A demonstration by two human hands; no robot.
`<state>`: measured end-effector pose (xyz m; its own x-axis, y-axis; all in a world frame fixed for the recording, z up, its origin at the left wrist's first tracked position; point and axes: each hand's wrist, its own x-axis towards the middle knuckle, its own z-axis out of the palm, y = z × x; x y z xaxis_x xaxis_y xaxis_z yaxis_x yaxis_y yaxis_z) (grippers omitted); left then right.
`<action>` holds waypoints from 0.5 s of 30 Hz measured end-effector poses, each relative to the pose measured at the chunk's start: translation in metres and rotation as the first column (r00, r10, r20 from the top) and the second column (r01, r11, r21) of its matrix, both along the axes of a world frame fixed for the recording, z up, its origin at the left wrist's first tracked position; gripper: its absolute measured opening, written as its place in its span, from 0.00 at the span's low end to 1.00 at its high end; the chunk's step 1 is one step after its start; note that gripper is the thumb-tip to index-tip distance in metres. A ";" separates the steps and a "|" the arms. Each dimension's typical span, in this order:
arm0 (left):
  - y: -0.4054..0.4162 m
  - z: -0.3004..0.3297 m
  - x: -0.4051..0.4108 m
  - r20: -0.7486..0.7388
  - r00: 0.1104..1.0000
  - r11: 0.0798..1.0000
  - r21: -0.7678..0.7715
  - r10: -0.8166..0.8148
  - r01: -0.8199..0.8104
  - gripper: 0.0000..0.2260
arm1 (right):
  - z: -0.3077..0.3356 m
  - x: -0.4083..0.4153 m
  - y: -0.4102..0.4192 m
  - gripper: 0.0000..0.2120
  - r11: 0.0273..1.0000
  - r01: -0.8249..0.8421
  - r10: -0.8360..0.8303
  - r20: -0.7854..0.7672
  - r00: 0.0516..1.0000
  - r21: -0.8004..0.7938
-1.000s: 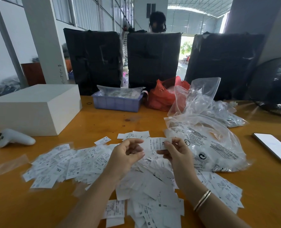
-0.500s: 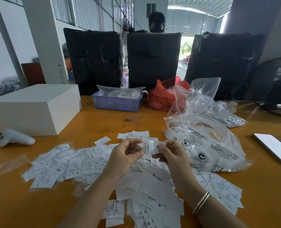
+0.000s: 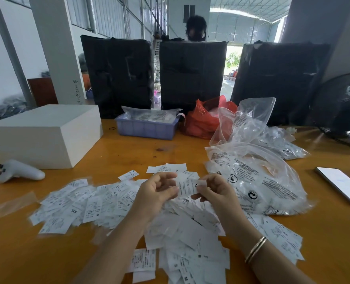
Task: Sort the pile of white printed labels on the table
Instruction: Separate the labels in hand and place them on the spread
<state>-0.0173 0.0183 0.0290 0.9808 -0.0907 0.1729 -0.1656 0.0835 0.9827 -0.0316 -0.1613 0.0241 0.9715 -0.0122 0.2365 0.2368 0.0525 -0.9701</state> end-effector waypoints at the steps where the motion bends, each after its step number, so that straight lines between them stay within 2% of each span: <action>1: -0.001 0.000 0.000 0.000 1.000 1.000 0.009 -0.003 0.003 0.12 | 0.001 0.000 0.000 0.02 0.999 -0.004 0.004 0.011 1.000 -0.035; 5: -0.003 -0.001 -0.003 0.027 0.999 0.988 0.147 -0.046 0.042 0.11 | 0.000 -0.002 0.008 0.04 0.980 0.004 0.005 0.044 0.999 -0.197; 7: -0.005 -0.001 -0.004 0.036 0.998 0.981 0.189 -0.049 0.041 0.11 | 0.000 -0.004 0.013 0.05 0.973 0.037 -0.024 0.059 0.998 -0.227; 11: -0.003 -0.002 0.000 0.040 0.997 0.985 0.158 0.061 -0.066 0.12 | 0.001 -0.005 0.015 0.09 0.972 0.175 -0.163 0.087 0.983 -0.155; 15: -0.003 -0.003 0.000 0.061 0.995 0.979 0.181 0.084 -0.094 0.12 | -0.003 -0.008 0.023 0.14 0.937 0.177 -0.135 0.155 0.979 -0.302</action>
